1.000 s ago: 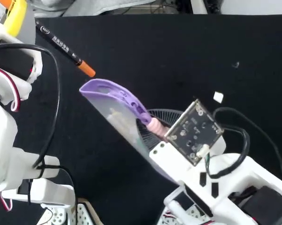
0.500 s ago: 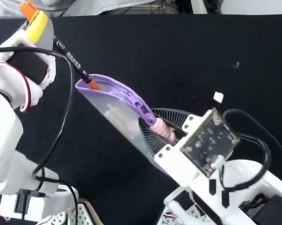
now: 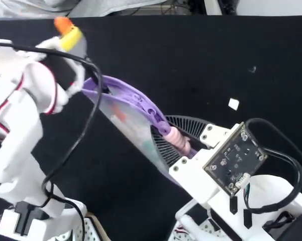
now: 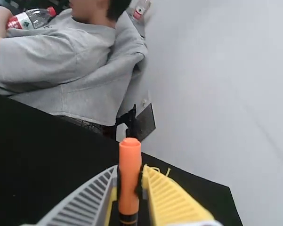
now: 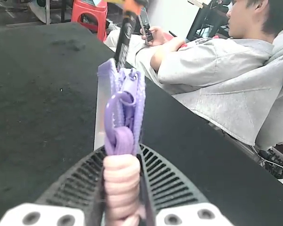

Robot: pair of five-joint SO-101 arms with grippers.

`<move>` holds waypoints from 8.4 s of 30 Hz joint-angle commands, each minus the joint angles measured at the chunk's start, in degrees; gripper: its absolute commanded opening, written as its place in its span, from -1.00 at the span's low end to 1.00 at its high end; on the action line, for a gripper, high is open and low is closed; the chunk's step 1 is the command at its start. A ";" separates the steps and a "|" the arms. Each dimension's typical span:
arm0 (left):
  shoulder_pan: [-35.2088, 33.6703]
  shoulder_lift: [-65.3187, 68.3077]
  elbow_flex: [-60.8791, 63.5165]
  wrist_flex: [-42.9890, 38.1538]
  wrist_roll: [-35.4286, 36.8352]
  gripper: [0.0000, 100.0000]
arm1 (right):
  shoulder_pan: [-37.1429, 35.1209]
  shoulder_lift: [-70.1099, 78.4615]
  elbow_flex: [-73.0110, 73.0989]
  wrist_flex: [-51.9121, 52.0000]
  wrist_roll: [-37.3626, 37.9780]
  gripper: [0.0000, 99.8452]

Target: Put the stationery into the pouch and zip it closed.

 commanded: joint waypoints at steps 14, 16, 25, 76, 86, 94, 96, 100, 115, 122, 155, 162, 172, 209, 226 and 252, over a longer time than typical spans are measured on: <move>6.37 -1.49 15.16 -5.27 5.19 -0.94 | -0.26 0.31 -8.22 -1.93 -0.09 -0.98; 9.36 -1.49 15.08 -5.36 5.10 -0.94 | -0.26 0.31 -8.13 -1.93 -0.09 -0.98; 14.55 -1.49 14.99 -6.24 2.81 -0.93 | -0.26 -2.15 -7.69 -2.37 -0.09 -0.98; 8.66 -40.09 21.76 -12.75 -7.12 -0.58 | 2.64 -27.12 0.57 -19.08 1.76 -0.98; 8.57 -40.18 26.77 -12.48 -7.12 -0.58 | 9.14 -36.88 16.57 -29.71 3.25 -0.98; -6.46 -39.74 43.47 -20.04 -6.59 -0.58 | 9.49 -37.14 23.52 -33.67 3.25 -0.98; -9.63 -40.18 52.00 -25.67 -6.51 -0.58 | 9.32 -39.08 22.11 -33.67 3.25 -0.98; -13.23 -40.18 66.51 -34.46 -2.11 -0.58 | 9.41 -38.46 25.71 -35.52 3.52 -0.98; -8.48 -40.18 84.97 -48.09 -0.44 -0.58 | 9.32 -38.81 27.82 -34.46 3.60 -0.98; -9.80 -40.18 87.60 -50.29 -0.53 -0.57 | 9.14 -35.38 38.55 -38.42 3.16 -0.98; -11.38 -42.73 80.31 -34.73 -0.70 -0.45 | 0.97 -33.36 75.12 -52.04 3.52 -0.98; -8.92 -42.73 80.31 -34.64 -1.23 -0.45 | 0.09 -21.67 75.74 -56.53 3.25 -0.98; -8.92 -42.55 76.70 -33.58 -4.92 -0.45 | 0.00 -4.35 68.88 -58.81 3.25 -0.98; -2.86 -17.67 44.88 -0.09 -1.32 -0.45 | 1.58 0.13 67.30 -58.46 3.16 -0.98; 8.04 -17.67 55.87 -0.09 7.12 -0.46 | 1.76 0.22 69.67 -62.42 3.60 -0.98; 7.60 -17.58 60.62 -0.09 8.88 -0.59 | 1.76 -0.22 69.76 -61.27 3.52 -0.98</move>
